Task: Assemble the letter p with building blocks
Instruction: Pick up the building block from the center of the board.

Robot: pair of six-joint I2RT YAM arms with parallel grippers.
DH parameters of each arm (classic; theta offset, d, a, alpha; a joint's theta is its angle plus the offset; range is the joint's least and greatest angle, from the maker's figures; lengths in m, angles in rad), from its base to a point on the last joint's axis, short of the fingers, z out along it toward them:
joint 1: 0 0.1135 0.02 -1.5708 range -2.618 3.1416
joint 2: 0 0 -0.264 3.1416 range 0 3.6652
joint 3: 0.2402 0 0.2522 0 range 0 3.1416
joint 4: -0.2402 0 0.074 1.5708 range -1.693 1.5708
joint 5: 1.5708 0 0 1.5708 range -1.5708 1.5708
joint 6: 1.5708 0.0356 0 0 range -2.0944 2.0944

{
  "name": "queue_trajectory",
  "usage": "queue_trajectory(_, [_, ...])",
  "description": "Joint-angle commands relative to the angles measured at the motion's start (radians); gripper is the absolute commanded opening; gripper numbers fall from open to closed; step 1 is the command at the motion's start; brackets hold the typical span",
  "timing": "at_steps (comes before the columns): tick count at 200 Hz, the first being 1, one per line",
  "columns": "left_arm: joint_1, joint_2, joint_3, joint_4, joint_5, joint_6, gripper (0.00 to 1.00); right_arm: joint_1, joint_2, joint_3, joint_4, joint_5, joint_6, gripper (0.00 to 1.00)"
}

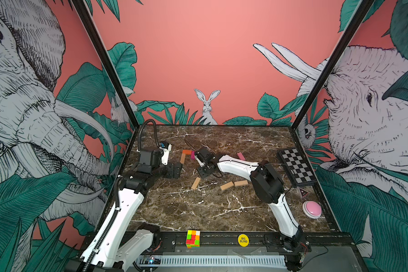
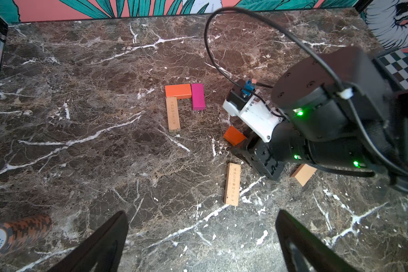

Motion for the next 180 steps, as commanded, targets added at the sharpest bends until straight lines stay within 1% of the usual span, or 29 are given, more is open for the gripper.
queue_trajectory(1, [-0.001,-0.019,-0.011,0.015,-0.012,0.000,0.99,-0.008,0.021,0.014,-0.021,-0.001,-0.016,0.50])
queue_trajectory(24, [-0.001,-0.014,-0.011,0.013,-0.014,-0.003,0.99,-0.008,0.018,0.005,-0.009,-0.010,-0.030,0.46])
queue_trajectory(40, [-0.001,-0.013,-0.011,0.013,-0.017,-0.003,0.99,-0.008,0.018,0.001,-0.003,-0.012,-0.049,0.36])
queue_trajectory(61, [-0.001,-0.018,-0.009,0.005,-0.033,0.001,0.99,-0.007,0.018,0.003,-0.006,-0.021,-0.083,0.29])
queue_trajectory(86, [-0.001,-0.036,-0.010,0.000,-0.069,0.002,0.99,-0.008,0.012,0.007,0.003,-0.027,-0.136,0.23])
queue_trajectory(99, [-0.001,-0.049,-0.015,0.000,-0.086,-0.005,0.99,-0.009,0.018,0.022,-0.001,-0.031,-0.174,0.21])
queue_trajectory(120, [-0.001,-0.065,-0.014,-0.017,-0.136,-0.018,0.99,-0.008,0.046,0.088,-0.037,-0.038,-0.245,0.19])
queue_trajectory(157, [-0.001,-0.118,-0.013,-0.069,-0.185,-0.044,0.99,-0.009,0.077,0.163,-0.049,-0.036,-0.324,0.18])
queue_trajectory(180, [-0.001,-0.170,-0.033,-0.093,-0.214,-0.067,0.99,-0.018,0.104,0.216,-0.053,-0.087,-0.369,0.18])
